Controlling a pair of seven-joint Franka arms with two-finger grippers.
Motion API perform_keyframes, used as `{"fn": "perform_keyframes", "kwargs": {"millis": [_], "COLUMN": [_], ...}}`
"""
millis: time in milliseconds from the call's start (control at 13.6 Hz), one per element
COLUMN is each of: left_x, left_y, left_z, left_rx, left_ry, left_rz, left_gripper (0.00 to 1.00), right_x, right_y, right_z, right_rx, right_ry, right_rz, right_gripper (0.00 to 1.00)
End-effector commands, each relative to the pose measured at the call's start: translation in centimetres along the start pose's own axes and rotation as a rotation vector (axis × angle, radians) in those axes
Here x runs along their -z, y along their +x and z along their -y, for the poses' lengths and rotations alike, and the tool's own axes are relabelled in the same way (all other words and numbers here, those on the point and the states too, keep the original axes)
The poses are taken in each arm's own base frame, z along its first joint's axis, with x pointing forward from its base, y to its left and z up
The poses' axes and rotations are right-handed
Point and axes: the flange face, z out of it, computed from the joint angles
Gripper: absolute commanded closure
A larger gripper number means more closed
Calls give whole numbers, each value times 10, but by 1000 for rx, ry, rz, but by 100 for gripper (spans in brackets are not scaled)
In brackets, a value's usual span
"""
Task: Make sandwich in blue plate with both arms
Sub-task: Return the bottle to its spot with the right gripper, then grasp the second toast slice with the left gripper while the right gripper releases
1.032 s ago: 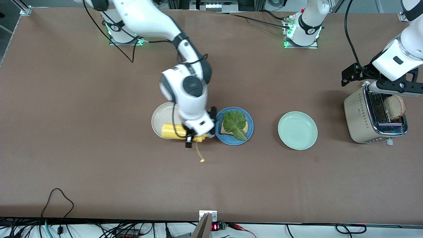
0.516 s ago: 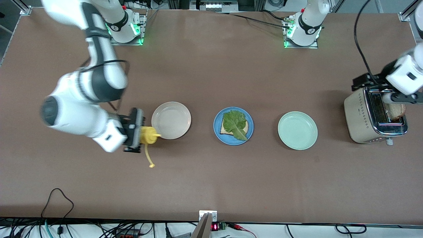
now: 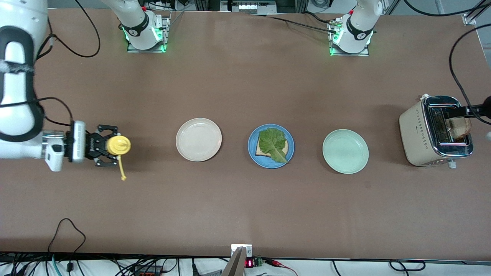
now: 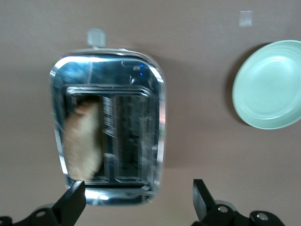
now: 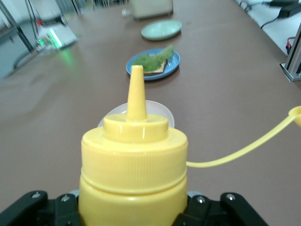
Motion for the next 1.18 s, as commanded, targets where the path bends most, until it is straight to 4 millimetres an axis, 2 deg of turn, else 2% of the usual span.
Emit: {"fn": "perform_keyframes", "kwargs": {"millis": [0,147,221,295,369,442,663,737,885,958,1106], "left_x": [-11,-28,-37,-41,-43,-47,-54,-60,-75,-77,-74], "left_y": [6,3,1,0,0,1,2,2,-6,-8,-8], "left_z": [47,62,63,64,66,67,69,68,74,79,77], "left_rx": [-118,-151,-157,-159,-165,-181,-191,-192,-178,-169,-173], "left_ry": [19,15,6,3,3,1,-6,-12,-31,-35,-33], "left_rz": [-52,-66,-56,-51,-49,-45,-35,-24,1,3,-1], "left_gripper": [0,0,9,12,26,29,38,42,56,66,89], "right_x": [1,-2,-8,-15,-20,-22,-29,-29,-24,-24,-31], "right_y": [-64,-115,-137,-151,-165,-177,-197,-202,-213,-217,-228], "right_z": [11,18,22,24,27,29,35,37,41,44,50], "right_rx": [41,56,59,69,67,67,59,58,51,57,79], "right_ry": [17,-10,-14,-20,-30,-40,-54,-58,-73,-73,-66], "right_rz": [-207,-289,-346,-389,-420,-440,-504,-510,-519,-530,-557], "right_gripper": [71,71,71,71,71,71,68,63,48,43,33]}}
